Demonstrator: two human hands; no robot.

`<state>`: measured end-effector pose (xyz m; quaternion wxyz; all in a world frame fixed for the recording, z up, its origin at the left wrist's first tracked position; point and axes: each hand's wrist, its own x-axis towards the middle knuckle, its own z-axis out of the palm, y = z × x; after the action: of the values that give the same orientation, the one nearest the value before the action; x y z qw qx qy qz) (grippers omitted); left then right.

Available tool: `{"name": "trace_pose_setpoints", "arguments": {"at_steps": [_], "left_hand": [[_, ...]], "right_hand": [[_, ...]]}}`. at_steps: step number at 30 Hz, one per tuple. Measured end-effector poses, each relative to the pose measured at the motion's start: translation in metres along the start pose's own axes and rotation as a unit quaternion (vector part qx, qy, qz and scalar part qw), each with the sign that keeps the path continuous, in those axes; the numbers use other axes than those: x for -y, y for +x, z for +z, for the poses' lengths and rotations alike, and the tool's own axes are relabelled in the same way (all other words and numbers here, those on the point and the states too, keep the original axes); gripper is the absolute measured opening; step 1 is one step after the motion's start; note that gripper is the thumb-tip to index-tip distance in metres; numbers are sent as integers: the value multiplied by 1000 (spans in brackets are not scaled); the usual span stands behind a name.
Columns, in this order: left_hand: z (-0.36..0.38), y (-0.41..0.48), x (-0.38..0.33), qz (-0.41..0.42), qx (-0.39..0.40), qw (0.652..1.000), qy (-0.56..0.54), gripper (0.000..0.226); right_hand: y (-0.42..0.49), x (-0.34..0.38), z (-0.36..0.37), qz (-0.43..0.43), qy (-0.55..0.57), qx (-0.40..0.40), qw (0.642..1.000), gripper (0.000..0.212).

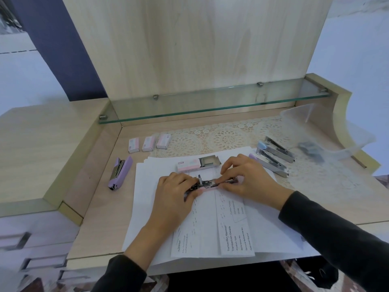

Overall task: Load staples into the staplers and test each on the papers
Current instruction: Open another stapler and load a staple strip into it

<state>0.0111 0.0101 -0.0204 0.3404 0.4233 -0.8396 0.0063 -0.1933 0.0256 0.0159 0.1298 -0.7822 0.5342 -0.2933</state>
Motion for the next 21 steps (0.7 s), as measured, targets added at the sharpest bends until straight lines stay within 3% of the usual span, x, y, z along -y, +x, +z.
{"name": "trace_pose_setpoints", "arguments": {"at_steps": [9, 17, 21], "left_hand": [[-4, 0, -5, -2, -23, 1000, -17, 28], [-9, -1, -8, -10, -28, 999, -25, 28], [-8, -1, -8, -4, -22, 1000, -22, 23]], "right_hand": [[-9, -15, -10, 26, 19, -8, 999, 3], [-11, -10, -5, 7, 34, 0, 999, 23], [-12, -13, -4, 8, 57, -28, 998, 15]]}}
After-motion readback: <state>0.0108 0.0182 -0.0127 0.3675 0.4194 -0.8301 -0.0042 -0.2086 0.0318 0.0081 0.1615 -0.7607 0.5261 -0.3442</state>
